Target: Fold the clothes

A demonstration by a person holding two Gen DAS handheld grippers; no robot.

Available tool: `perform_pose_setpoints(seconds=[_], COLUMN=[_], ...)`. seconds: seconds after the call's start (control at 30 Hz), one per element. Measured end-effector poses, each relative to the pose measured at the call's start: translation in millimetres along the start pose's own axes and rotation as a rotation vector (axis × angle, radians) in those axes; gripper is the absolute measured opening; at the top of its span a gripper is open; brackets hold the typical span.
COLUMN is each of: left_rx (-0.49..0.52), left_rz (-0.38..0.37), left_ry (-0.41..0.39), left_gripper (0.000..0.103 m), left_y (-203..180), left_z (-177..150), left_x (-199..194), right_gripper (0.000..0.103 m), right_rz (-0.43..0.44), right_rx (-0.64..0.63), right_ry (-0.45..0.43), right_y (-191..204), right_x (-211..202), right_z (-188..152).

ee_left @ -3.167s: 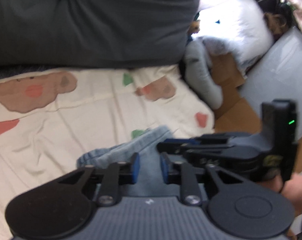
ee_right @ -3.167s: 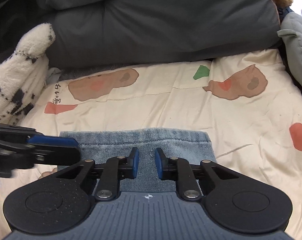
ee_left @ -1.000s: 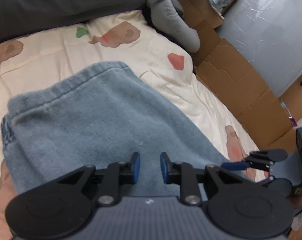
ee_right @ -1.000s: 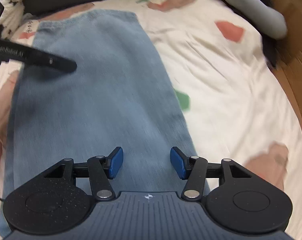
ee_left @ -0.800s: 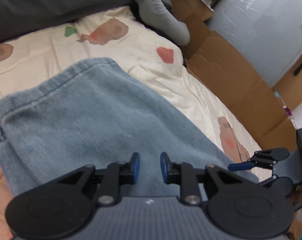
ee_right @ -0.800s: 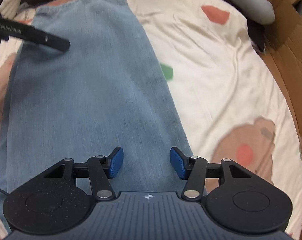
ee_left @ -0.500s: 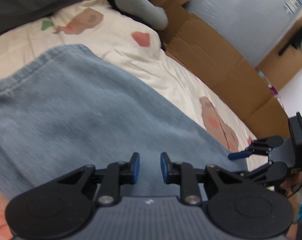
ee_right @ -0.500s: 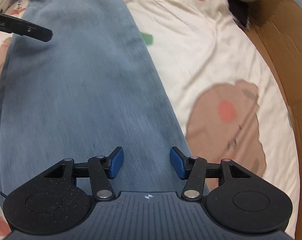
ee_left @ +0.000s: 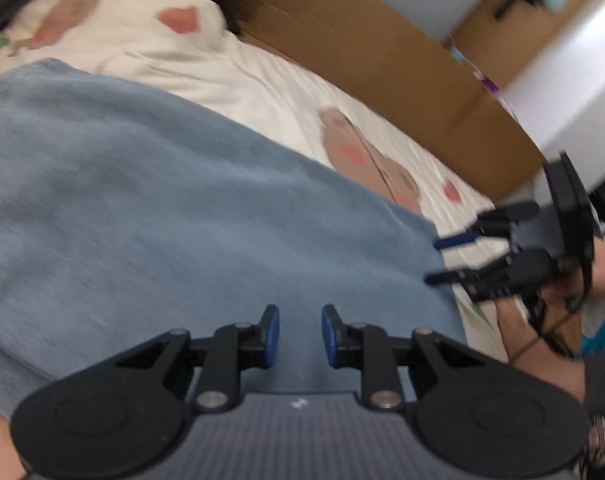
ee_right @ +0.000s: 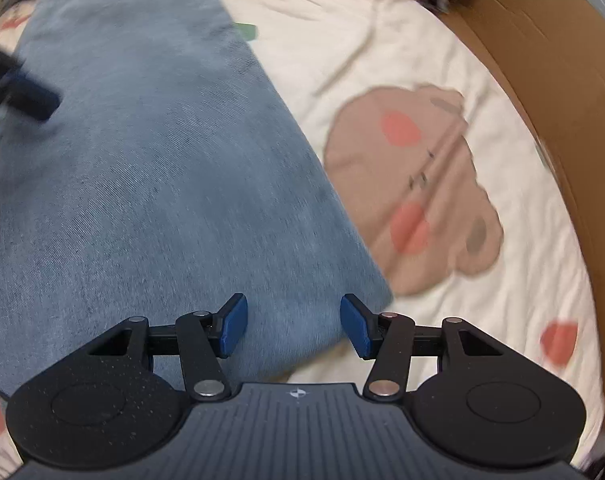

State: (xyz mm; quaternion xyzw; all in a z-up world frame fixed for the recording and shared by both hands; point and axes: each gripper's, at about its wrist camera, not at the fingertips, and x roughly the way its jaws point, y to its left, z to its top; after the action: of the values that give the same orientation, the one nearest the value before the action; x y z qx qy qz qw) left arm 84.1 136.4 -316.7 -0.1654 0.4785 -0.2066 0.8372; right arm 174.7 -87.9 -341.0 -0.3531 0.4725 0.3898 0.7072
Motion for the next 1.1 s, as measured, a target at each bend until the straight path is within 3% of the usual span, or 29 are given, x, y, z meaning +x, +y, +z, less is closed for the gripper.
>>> perform_pose_setpoints(seconds=[0.3, 0.67, 0.83, 1.1], left_rx=[0.116, 0.23, 0.293, 0.302], left_rz=[-0.017, -0.016, -0.023, -0.043], left_ry=[0.147, 0.254, 0.295, 0.31], left_gripper=[0.024, 0.024, 0.024, 0.024], left_y=[-24.6, -44.4, -57.9, -61.7], left_z=[-16.5, -16.3, -17.6, -30.0], left_x=[11.7, 29.9, 34.4, 29.7], right_gripper=[0.058, 0.057, 0.057, 0.057], right_rz=[-0.01, -0.051, -0.061, -0.058], right_rx=[0.194, 0.471, 0.52, 0.52], right_ry=[-0.057, -0.087, -0.073, -0.034], right_y=[14.1, 34.5, 47.3, 72.6], right_x=[-7.9, -17.7, -25.2, -34.3], right_z=[-26.6, -50.2, -61.2, -76.8])
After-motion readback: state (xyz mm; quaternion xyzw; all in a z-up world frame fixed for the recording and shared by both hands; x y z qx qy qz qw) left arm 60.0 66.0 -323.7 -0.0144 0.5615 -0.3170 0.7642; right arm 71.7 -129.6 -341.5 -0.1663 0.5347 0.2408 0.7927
